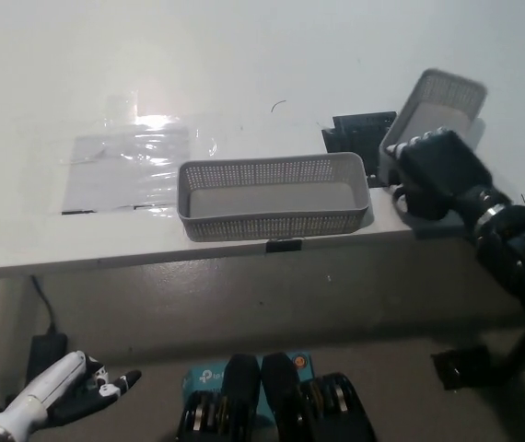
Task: The robot uses its right hand to pick up the grey box kept on the middle on the desk and place it on top of another box next to it in a right angle
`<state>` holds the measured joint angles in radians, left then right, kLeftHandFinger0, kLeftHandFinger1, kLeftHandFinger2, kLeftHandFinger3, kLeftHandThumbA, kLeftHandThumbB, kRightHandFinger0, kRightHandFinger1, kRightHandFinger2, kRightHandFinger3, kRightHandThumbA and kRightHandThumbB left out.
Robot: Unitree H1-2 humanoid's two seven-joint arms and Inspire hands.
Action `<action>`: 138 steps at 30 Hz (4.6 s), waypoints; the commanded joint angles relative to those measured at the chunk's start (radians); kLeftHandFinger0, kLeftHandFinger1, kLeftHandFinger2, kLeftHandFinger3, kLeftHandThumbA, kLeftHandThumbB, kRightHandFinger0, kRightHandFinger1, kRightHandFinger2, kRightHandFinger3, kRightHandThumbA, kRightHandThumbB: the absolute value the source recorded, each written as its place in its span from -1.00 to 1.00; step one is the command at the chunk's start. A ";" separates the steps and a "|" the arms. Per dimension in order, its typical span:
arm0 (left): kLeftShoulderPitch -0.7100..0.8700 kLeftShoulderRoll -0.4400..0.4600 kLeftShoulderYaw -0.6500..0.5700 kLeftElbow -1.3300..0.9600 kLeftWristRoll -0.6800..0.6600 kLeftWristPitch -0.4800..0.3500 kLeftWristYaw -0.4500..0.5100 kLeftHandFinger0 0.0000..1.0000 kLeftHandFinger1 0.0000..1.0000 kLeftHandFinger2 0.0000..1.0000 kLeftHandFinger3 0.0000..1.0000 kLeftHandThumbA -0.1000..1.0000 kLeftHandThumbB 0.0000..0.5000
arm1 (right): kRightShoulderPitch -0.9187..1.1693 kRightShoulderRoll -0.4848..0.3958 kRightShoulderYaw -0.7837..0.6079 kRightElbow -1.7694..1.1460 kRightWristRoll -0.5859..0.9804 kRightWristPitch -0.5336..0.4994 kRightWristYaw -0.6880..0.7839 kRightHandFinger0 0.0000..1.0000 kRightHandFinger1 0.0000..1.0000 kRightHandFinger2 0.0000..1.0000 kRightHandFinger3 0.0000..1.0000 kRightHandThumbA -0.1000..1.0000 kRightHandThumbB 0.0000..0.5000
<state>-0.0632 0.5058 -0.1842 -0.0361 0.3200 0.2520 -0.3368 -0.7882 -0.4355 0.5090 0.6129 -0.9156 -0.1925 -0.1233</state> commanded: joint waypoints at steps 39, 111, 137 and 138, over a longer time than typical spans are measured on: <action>-0.060 0.019 0.001 0.008 0.004 -0.005 -0.020 -0.95 -0.99 -0.92 -0.62 0.61 -0.41 | -0.075 0.109 -0.051 -0.365 0.350 -0.181 0.371 -1.00 -0.93 -0.23 -0.39 -1.00 0.08; -0.007 0.003 -0.028 0.008 -0.007 -0.021 -0.025 -0.91 -0.96 -0.91 -0.64 0.62 -0.30 | 0.026 0.074 0.029 -0.441 0.026 -0.115 0.446 1.00 1.00 1.00 1.00 -0.20 0.29; 0.051 -0.015 -0.021 -0.008 -0.002 -0.009 -0.016 -0.95 -0.93 -0.86 -0.60 0.55 -0.47 | 0.002 -0.001 -0.124 -0.751 0.165 -0.030 0.702 1.00 1.00 1.00 1.00 -0.19 0.79; 0.049 -0.013 -0.019 -0.006 -0.009 -0.011 -0.019 -0.94 -0.94 -0.88 -0.62 0.55 -0.45 | 0.010 -0.008 -0.140 -0.779 0.178 -0.010 0.718 1.00 1.00 1.00 1.00 -0.17 0.71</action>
<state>-0.0127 0.4817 -0.2171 -0.0087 0.3195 0.2512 -0.3585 -0.7607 -0.4009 0.4237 -0.0817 -0.8216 -0.2637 0.5296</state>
